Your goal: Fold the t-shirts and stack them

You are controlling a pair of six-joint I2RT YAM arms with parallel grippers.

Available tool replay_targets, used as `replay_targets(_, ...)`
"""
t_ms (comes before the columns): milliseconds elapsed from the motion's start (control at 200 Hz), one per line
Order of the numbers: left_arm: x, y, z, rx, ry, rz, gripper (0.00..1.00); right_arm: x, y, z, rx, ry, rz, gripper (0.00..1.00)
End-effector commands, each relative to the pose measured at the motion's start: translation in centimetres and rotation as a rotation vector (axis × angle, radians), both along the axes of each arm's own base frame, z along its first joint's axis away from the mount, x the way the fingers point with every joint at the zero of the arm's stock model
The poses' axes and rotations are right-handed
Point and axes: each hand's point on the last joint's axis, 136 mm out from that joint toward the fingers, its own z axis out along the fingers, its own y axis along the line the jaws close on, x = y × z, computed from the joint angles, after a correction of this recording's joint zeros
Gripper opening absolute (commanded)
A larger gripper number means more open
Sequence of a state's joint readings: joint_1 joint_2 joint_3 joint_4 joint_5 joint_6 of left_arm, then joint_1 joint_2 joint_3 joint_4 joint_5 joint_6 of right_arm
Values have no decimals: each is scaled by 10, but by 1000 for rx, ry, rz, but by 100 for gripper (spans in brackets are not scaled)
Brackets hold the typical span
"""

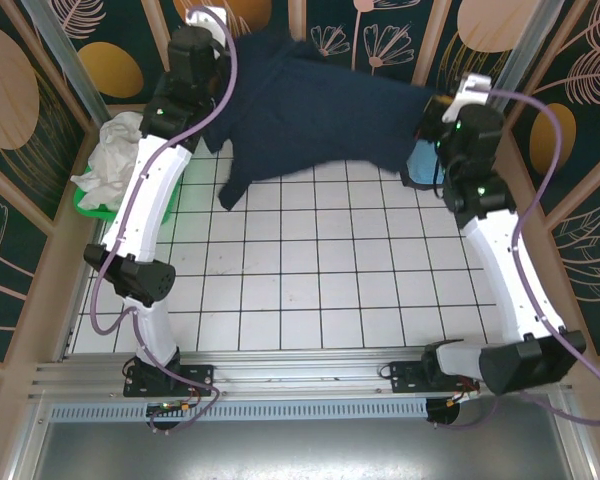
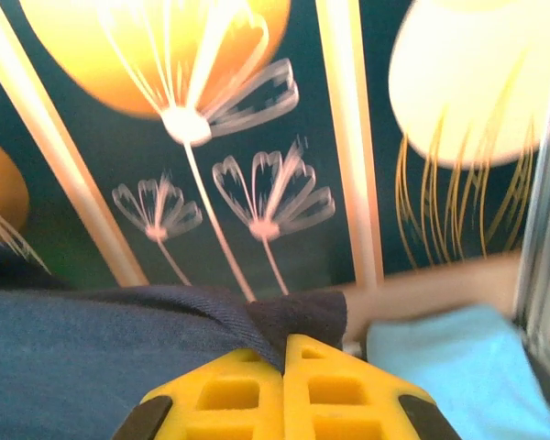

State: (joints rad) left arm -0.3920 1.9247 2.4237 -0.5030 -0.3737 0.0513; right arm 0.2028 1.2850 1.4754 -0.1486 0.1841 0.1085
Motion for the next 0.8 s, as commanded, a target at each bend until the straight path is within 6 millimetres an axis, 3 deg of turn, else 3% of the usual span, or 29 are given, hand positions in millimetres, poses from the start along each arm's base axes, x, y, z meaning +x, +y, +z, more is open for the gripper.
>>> replay_targets(0, -23, 33, 40, -8, -100, 91, 0, -22, -21, 16, -43, -2, -48, 0)
replay_targets(45, -35, 27, 25, -27, -73, 30, 0, -38, -17, 4, -1, -1, -12, 0)
replay_targets(105, -55, 16, -14, -76, -29, -70, 0, -54, -7, -39, 61, 43, 54, 0)
replay_targets(180, -82, 4, -95, -124, 30, -163, 0, -70, 9, -123, 157, 178, 125, 0)
replay_targets(290, -129, 11, -227, -204, 188, -166, 34, -110, 40, -251, 271, 422, 223, 0)
replay_targets(325, -145, 13, -268, -240, 255, -170, 38, -123, 42, -282, 295, 499, 217, 14)
replay_targets(365, -161, 15, -298, -285, 305, -181, 46, -138, 43, -307, 322, 581, 215, 32)
replay_targets(390, -170, 17, -312, -310, 331, -179, 49, -145, 43, -319, 332, 628, 204, 39)
replay_targets(455, -187, 23, -333, -354, 373, -166, 55, -157, 36, -329, 347, 699, 159, 44)
replay_targets(545, -195, 29, -341, -362, 392, -140, 65, -153, 35, -313, 335, 672, 155, 51)
replay_targets(646, -186, 26, -348, -345, 422, -131, 68, -133, 47, -285, 328, 600, 206, 53)
replay_targets(796, -159, 9, -385, -286, 576, -123, 69, -87, 68, -283, 258, 596, 237, 59)
